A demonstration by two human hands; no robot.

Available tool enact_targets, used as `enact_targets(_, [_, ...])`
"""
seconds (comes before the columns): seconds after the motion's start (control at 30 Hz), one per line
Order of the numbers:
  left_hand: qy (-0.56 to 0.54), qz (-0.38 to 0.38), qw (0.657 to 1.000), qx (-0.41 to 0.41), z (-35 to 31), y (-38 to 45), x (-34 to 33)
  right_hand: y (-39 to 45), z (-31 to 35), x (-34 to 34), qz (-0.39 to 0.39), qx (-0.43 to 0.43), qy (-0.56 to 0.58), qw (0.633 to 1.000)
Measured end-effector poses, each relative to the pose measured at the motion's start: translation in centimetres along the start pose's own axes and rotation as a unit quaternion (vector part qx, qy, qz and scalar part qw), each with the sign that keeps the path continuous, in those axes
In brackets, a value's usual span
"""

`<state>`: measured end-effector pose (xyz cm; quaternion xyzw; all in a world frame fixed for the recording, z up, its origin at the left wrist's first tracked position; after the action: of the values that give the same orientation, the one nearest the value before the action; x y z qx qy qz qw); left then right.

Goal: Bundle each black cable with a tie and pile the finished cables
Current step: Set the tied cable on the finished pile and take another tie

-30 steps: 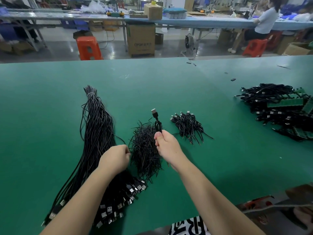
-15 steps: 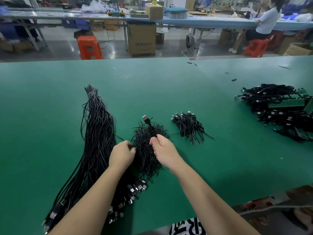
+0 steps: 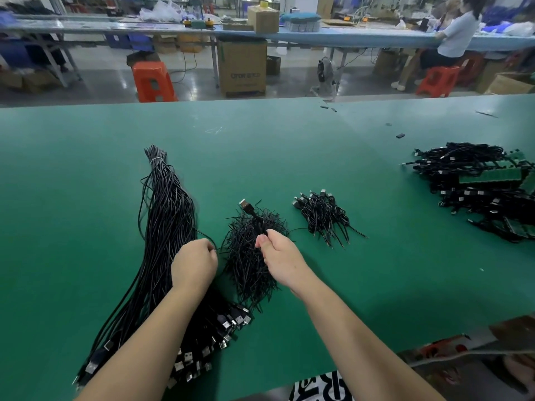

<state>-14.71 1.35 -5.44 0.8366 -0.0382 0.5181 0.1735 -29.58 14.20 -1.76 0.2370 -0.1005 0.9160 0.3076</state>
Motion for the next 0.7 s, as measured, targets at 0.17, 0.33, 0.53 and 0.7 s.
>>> enact_targets(0.17, [0.058, -0.012, 0.997, -0.048, 0.3, 0.0, 1.0, -0.4, 0.8, 0.0, 0.005, 0.022, 0.000, 1.000])
enact_targets(0.33, [0.095, 0.003, 0.992, -0.083, 0.6, -0.4, 1.1, -0.5, 0.9, -0.3, 0.020, 0.030, 0.001, 0.999])
enact_targets(0.53, [0.167, 0.024, 0.967, -0.191, -0.5, 0.0, 2.5, -0.3, 0.9, 0.3, 0.008, 0.024, 0.003, 1.000])
enact_targets(0.7, [0.143, -0.034, 0.963, -0.226, -1.7, 0.9, 5.5, -0.2, 0.9, 0.4, 0.004, 0.012, 0.022, 1.000])
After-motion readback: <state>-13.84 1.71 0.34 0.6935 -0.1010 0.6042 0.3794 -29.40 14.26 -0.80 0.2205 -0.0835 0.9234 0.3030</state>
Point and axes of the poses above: each hand's wrist, its own y-axis towards the middle knuckle, its own x-axis out of the back of the hand, z = x × y, the point moved 4 cm from there along y, towards the middle knuckle, and after that the axes turned 13 degrees about -z, right-handed, at the moved point
